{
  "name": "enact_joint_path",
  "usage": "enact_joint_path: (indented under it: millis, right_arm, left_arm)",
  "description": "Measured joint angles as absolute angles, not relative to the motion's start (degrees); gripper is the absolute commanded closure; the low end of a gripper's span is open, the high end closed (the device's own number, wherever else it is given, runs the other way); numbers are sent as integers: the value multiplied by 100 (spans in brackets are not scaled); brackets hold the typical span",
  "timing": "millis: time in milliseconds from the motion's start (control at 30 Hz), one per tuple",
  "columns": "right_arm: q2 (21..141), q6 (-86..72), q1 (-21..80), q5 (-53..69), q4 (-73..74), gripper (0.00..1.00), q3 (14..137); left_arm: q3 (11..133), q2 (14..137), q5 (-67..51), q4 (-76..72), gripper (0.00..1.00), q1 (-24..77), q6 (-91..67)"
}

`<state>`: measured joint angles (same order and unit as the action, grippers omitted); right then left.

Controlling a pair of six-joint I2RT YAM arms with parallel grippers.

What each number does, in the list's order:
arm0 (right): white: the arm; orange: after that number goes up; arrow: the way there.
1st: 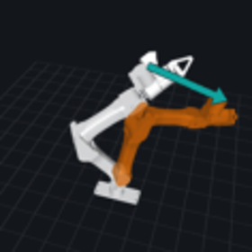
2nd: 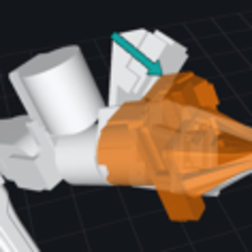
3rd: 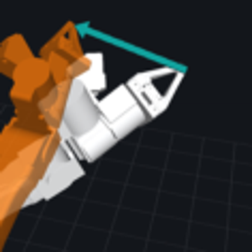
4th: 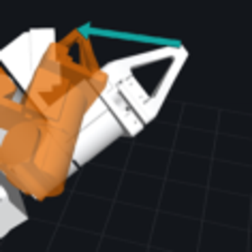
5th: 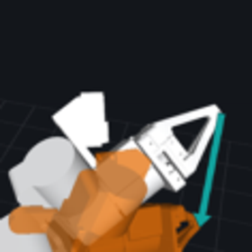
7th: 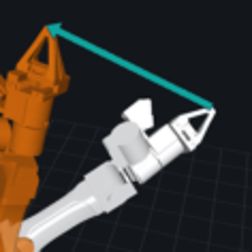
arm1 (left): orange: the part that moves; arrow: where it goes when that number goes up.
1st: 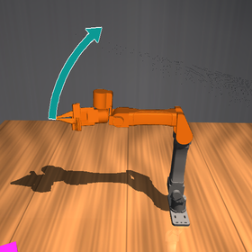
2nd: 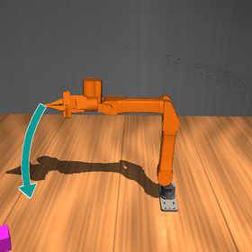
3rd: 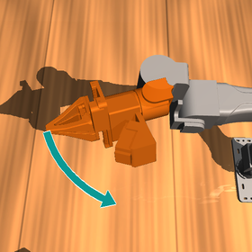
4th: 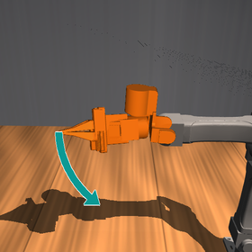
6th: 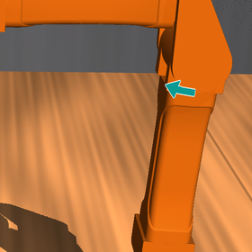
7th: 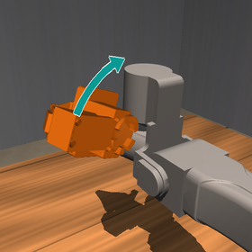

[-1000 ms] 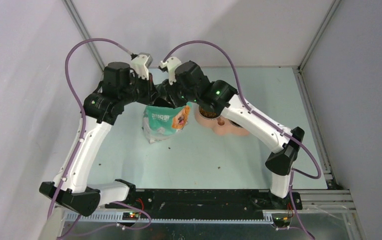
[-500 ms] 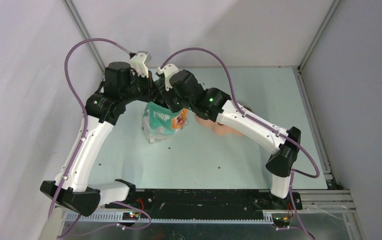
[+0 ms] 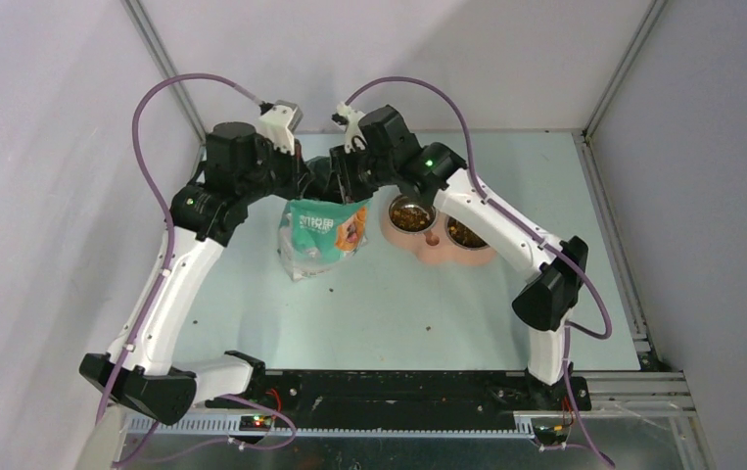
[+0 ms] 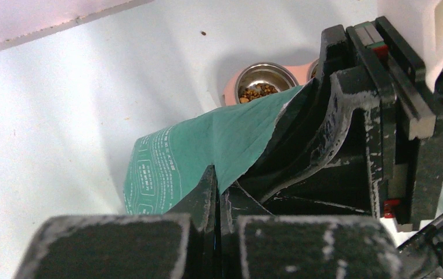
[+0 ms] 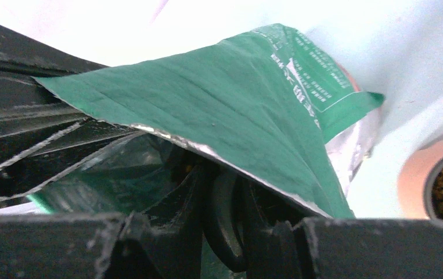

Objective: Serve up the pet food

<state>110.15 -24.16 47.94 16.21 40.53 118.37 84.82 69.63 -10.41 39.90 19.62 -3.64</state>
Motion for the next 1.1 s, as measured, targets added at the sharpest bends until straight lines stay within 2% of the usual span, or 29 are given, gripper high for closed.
enact_joint_path:
  millis: [600, 1100]
  right_arm:
    - [10728, -4237, 3503, 3242, 4152, 100, 12029]
    - [10652, -4823, 2989, 3817, 4069, 100, 12195]
  left_arm:
    - [8785, 7008, -854, 4366, 100, 1782, 1221]
    - [9240, 7251, -797, 4897, 100, 1780, 1413]
